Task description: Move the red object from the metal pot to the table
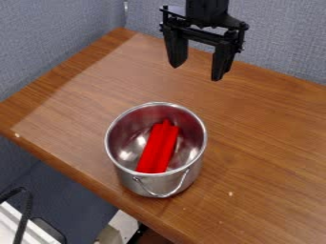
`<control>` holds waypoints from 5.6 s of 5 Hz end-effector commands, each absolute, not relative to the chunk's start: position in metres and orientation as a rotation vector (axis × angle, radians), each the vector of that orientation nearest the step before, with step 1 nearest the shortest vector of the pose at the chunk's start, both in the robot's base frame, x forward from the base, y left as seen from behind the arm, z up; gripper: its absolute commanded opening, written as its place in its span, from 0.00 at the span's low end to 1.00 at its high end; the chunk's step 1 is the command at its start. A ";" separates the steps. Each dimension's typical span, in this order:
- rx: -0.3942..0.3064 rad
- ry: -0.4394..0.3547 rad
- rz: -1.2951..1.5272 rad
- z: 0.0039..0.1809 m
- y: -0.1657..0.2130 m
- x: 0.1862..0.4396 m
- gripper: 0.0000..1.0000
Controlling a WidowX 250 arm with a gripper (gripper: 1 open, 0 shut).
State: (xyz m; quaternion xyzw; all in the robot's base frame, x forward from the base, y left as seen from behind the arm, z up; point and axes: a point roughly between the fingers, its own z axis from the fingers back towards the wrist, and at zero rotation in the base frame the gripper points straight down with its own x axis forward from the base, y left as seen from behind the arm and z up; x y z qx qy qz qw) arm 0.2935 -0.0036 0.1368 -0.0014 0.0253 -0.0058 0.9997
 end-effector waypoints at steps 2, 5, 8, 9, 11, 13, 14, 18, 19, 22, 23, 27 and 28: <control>0.043 0.089 -0.081 0.142 0.014 0.282 1.00; 0.147 0.020 -0.221 0.144 0.027 0.224 1.00; 0.135 0.018 -0.195 0.146 0.001 0.220 1.00; 0.118 0.021 -0.155 0.146 -0.008 0.219 1.00; 0.090 0.008 -0.222 0.137 -0.014 0.218 1.00; 0.074 0.014 -0.100 0.145 -0.011 0.219 1.00; 0.068 0.012 -0.127 0.150 -0.008 0.223 1.00; 0.102 -0.010 -0.231 0.143 0.032 0.235 1.00; 0.131 -0.036 -0.120 0.141 0.029 0.237 1.00; 0.141 -0.054 -0.009 0.165 0.021 0.264 1.00; 0.134 -0.048 -0.019 0.164 0.015 0.278 1.00; 0.120 -0.006 -0.185 0.156 0.014 0.277 1.00; 0.116 0.007 -0.183 0.166 0.012 0.278 1.00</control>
